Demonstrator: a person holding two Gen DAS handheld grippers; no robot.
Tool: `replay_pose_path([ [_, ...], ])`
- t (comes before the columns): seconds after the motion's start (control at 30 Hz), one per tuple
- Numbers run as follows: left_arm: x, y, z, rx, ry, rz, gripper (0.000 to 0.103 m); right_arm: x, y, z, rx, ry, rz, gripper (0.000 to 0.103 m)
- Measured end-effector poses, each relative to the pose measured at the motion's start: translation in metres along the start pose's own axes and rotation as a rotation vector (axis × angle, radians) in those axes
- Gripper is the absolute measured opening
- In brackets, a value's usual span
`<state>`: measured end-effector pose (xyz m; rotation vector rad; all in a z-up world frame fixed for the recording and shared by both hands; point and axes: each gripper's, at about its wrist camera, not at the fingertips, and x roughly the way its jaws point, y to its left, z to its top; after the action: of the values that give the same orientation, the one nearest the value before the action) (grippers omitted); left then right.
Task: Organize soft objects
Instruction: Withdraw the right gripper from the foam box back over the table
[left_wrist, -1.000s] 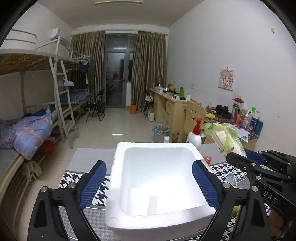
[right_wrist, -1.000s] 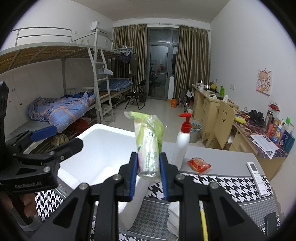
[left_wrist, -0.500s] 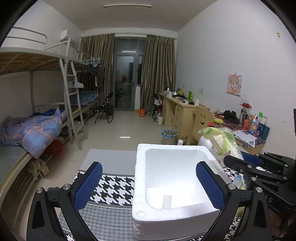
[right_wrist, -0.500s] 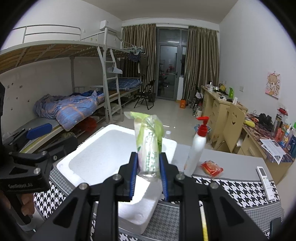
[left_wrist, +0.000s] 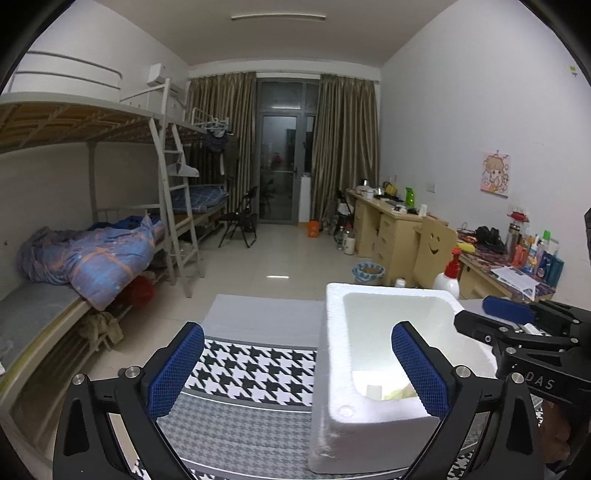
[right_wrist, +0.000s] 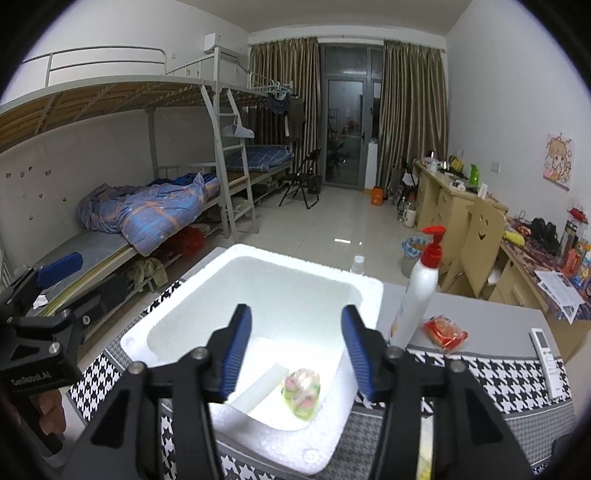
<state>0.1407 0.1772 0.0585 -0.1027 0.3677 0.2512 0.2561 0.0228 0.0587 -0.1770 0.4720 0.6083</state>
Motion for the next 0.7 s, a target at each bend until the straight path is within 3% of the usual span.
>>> replay_pose_path([
  [0.07, -0.001, 0.001, -0.001, -0.001, 0.002, -0.001, 0.102, -0.002, 0.001, 0.000, 0.003, -0.008, 0.000, 0.068],
  [0.4, -0.008, -0.006, -0.001, 0.004, -0.005, -0.030, 0.102, -0.019, 0.001, -0.002, -0.011, -0.048, -0.023, 0.070],
  [0.53, -0.013, -0.013, 0.000, 0.011, -0.007, -0.054, 0.102, -0.031, -0.002, -0.005, -0.006, -0.075, -0.033, 0.078],
  [0.7, -0.019, -0.022, 0.003, 0.014, -0.018, -0.073, 0.102, -0.041, -0.012, -0.006, 0.016, -0.089, -0.047, 0.079],
])
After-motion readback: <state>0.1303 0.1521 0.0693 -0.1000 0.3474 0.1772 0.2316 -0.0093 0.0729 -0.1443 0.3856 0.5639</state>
